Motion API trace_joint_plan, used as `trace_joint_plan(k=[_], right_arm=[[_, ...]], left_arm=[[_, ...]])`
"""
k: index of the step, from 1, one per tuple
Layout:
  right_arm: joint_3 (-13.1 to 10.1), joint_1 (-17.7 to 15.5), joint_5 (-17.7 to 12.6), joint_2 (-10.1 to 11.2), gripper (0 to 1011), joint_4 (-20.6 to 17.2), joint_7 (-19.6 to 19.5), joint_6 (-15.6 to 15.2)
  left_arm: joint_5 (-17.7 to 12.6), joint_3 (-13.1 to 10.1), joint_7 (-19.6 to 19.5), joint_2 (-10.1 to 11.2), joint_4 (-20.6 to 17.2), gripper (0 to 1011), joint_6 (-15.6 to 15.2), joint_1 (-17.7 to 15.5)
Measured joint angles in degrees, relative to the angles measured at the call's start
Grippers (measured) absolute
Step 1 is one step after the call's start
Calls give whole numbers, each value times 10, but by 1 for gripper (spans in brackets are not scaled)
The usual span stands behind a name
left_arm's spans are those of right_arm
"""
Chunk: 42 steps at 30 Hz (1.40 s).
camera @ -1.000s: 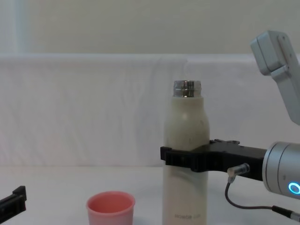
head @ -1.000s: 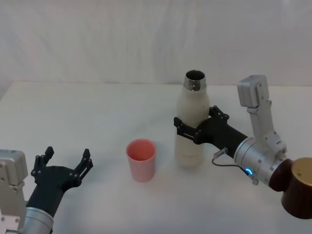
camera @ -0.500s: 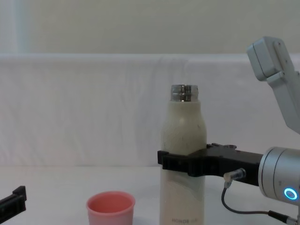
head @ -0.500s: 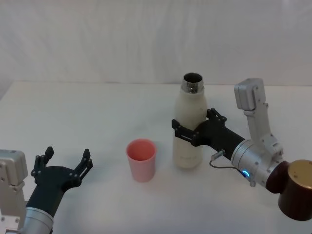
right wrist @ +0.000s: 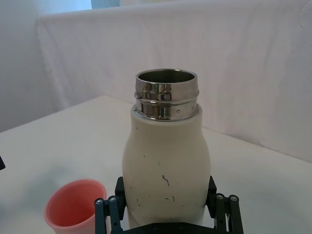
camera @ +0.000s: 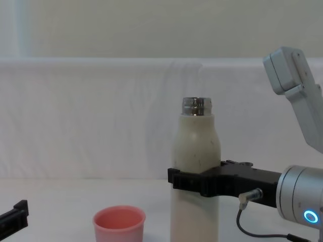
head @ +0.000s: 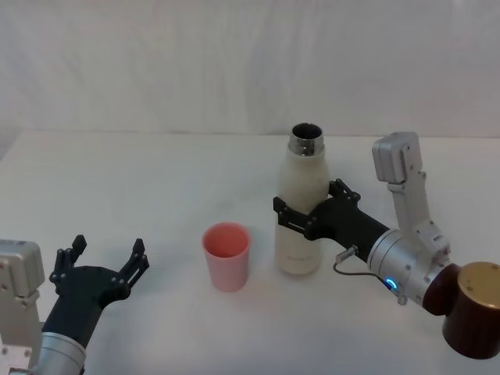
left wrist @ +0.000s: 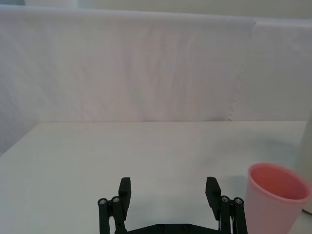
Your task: Grasp the thermos with one hand and pour water into the cup lid.
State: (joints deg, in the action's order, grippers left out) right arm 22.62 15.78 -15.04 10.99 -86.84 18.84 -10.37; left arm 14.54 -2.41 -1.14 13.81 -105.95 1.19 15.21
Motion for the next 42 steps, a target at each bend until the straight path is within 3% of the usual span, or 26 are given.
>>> trace_joint_plan(k=[42], right_arm=[[23, 3, 7, 17, 957, -1, -6, 11]], left_arm=[[0, 0, 0, 0, 0, 1001, 0, 0]])
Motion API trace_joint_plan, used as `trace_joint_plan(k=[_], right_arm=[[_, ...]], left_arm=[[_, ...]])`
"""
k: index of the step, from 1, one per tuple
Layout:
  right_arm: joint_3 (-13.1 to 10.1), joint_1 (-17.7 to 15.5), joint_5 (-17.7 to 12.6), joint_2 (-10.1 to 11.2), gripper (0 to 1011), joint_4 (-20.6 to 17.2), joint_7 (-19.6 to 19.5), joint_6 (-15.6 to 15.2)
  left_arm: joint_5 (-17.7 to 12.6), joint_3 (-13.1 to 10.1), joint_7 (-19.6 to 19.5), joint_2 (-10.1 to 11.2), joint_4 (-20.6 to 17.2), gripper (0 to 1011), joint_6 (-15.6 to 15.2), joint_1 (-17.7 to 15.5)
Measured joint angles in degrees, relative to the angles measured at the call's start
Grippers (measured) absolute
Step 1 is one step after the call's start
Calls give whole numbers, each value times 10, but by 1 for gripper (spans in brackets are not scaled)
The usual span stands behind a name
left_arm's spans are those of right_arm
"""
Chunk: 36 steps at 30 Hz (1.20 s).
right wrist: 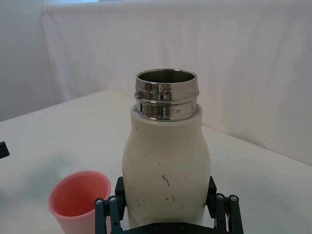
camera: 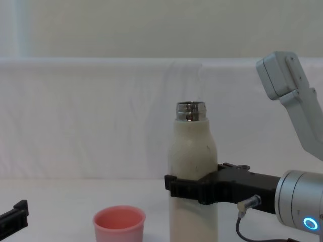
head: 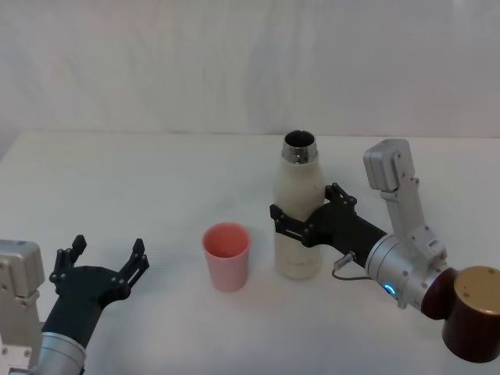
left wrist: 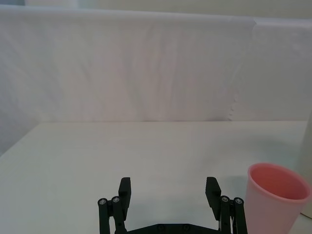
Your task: Grasp the thermos with one hand and pour water into the cup lid.
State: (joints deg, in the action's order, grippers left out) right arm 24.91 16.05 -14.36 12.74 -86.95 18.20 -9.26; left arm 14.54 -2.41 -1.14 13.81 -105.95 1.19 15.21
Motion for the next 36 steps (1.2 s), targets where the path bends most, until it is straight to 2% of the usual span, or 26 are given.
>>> trace_joint_plan(k=[14, 17, 36], right_arm=[[0, 0, 0, 0, 955, 0, 0, -1], [-1, 0, 0, -1, 1002, -1, 0, 0], [-1, 0, 0, -1, 1000, -1, 0, -1]], left_arm=[[0, 0, 0, 0, 0, 1001, 0, 0], [0, 0, 0, 0, 0, 1001, 0, 0], [0, 0, 0, 0, 0, 1001, 0, 0]])
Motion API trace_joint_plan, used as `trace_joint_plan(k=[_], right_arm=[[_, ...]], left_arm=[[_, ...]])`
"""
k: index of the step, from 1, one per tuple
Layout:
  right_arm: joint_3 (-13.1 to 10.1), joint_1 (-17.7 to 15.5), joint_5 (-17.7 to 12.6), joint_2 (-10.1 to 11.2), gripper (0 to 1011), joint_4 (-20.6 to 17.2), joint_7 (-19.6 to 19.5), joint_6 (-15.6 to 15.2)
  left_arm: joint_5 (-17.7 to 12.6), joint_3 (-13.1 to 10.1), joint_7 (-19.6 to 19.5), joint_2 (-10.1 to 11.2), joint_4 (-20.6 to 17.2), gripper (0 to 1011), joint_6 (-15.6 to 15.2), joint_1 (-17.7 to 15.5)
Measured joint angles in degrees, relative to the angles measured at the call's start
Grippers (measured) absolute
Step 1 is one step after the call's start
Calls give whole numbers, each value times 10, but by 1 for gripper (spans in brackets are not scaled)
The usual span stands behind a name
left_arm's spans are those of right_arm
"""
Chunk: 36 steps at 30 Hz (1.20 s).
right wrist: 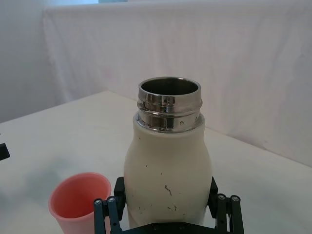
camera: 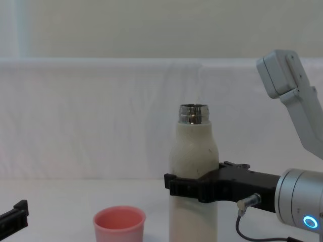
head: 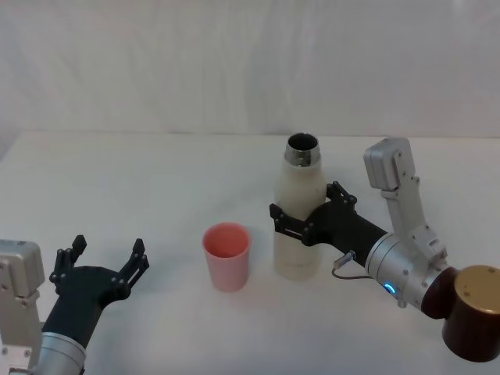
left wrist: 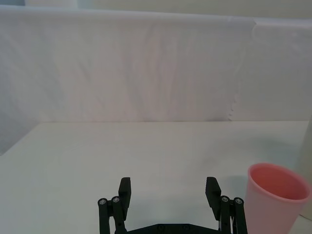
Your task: Grasp the thermos with one hand and pour water into the cup lid.
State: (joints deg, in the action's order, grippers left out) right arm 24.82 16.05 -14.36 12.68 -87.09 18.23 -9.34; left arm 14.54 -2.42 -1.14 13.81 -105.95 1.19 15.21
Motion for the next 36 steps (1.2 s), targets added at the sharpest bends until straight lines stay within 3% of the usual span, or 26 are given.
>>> trace_joint_plan(k=[14, 36], right_arm=[[-4, -8, -1, 2, 1000, -5, -1, 3], [-34, -75, -30, 33, 1000, -72, -3, 24]], left_arm=[[0, 0, 0, 0, 0, 1001, 0, 0], [0, 0, 0, 0, 0, 1001, 0, 0]])
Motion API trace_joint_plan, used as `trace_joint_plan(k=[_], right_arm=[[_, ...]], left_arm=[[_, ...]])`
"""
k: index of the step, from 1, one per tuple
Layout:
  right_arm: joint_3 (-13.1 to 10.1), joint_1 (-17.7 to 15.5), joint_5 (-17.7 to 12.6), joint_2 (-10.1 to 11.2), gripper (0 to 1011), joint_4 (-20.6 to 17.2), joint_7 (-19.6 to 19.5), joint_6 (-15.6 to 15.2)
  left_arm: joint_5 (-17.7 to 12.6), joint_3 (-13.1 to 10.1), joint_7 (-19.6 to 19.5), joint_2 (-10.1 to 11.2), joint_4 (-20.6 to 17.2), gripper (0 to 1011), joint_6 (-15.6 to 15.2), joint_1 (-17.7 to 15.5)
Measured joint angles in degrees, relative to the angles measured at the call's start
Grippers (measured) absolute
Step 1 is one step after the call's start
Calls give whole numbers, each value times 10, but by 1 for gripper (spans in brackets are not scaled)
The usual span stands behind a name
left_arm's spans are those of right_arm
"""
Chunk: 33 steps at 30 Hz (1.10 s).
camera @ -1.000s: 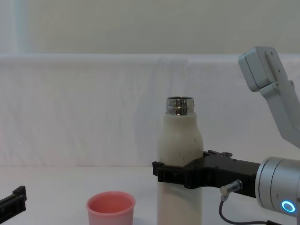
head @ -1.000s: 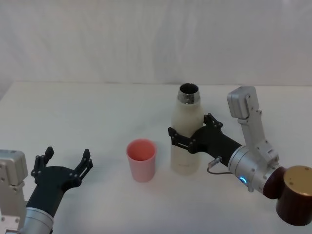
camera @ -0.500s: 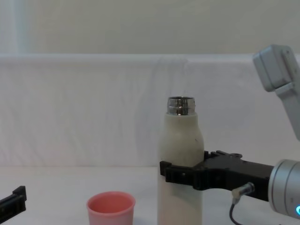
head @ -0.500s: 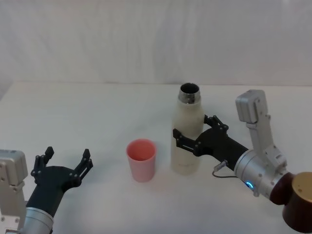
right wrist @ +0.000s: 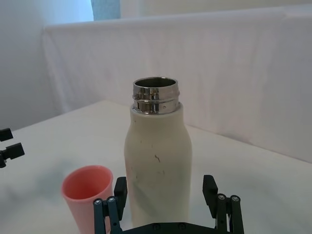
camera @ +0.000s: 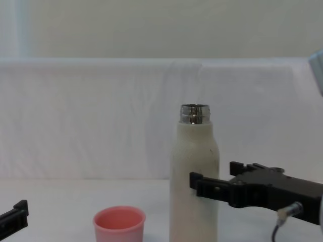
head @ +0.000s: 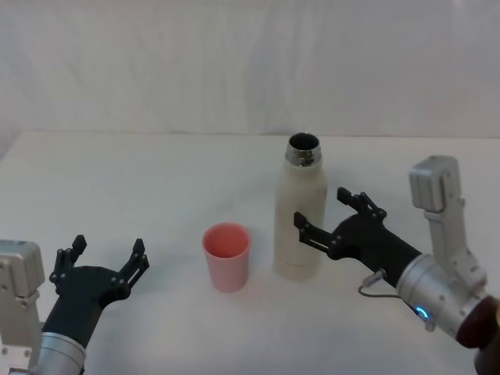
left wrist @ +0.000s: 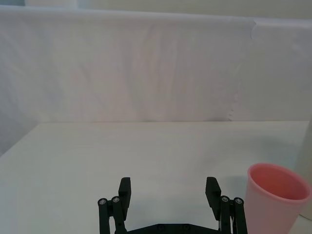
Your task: Grasp the thermos with one hand and pour water into the cup lid.
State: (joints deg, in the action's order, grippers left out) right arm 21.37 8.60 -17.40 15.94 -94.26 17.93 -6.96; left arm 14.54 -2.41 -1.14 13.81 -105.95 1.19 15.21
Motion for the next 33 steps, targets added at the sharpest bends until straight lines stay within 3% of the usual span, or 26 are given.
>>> trace_joint_plan(k=[9, 14, 21, 33], right_arm=[[-16, -61, -8, 19, 999, -57, -14, 16], [-15, -95, 2, 26, 1000, -78, -23, 28], [-12, -127, 25, 21, 1000, -82, -35, 53], [-13, -145, 64, -3, 1000, -53, -48, 82]], left_arm=[[0, 0, 0, 0, 0, 1001, 0, 0], [0, 0, 0, 0, 0, 1001, 0, 0], [0, 0, 0, 0, 0, 1001, 0, 0], [0, 0, 0, 0, 0, 1001, 0, 0]])
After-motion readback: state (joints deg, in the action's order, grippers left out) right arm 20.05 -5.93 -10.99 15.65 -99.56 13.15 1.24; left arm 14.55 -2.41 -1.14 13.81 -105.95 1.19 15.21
